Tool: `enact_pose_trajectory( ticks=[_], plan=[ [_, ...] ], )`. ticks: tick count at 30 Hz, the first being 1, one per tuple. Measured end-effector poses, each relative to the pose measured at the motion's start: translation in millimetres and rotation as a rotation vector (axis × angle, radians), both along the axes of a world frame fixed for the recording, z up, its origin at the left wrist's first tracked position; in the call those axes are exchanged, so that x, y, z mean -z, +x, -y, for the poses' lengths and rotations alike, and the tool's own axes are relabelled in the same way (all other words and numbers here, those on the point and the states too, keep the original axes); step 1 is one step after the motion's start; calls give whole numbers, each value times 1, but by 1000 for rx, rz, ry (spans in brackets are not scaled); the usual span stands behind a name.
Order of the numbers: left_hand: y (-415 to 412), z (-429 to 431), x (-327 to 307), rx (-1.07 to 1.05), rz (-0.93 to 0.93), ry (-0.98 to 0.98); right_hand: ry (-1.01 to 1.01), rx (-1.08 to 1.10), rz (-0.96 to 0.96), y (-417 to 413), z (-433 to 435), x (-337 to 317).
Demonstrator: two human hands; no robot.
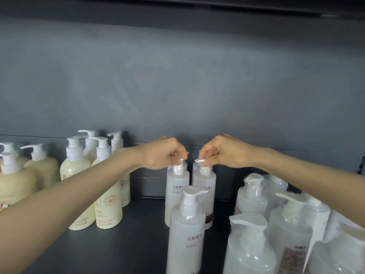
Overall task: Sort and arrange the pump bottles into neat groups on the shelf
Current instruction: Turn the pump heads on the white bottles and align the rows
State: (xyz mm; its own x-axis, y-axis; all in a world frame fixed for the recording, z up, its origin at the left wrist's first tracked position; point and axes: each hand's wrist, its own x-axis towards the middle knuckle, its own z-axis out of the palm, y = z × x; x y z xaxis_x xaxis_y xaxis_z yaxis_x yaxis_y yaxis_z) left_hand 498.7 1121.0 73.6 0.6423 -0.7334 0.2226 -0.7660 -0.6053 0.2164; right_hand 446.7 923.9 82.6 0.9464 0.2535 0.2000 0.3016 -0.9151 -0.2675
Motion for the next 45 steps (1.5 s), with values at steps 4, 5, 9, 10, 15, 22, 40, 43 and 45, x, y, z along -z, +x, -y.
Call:
enact_pose_trajectory(
  ticks=[4,5,9,10,15,22,40,43,45],
  plan=[
    [1,0,1,1,3,5,4,-4,12,1,-2,1],
    [2,0,1,3,5,3,0,-7,13,1,-2,1],
    [4,-1,2,11,15,-4,0,3,8,1,-2,0],
    [5,-1,2,14,13,-5,-3,4,9,1,-2,0],
    [5,-3,3,22,8,-13,-7,2,3,-1,-1,-1],
    [6,-7,-1,31,-26,-34,-33,-2,-43,1,-2,-4],
    [60,11,-2,-21,-192,-58,171,113,-181,45,19,-8],
    [63,14,0,-7,-262,-113,242,91,-226,49,19,-4],
    [64,15,0,-3,-270,-126,284,73,-239,50,18,-4]
  ],
)
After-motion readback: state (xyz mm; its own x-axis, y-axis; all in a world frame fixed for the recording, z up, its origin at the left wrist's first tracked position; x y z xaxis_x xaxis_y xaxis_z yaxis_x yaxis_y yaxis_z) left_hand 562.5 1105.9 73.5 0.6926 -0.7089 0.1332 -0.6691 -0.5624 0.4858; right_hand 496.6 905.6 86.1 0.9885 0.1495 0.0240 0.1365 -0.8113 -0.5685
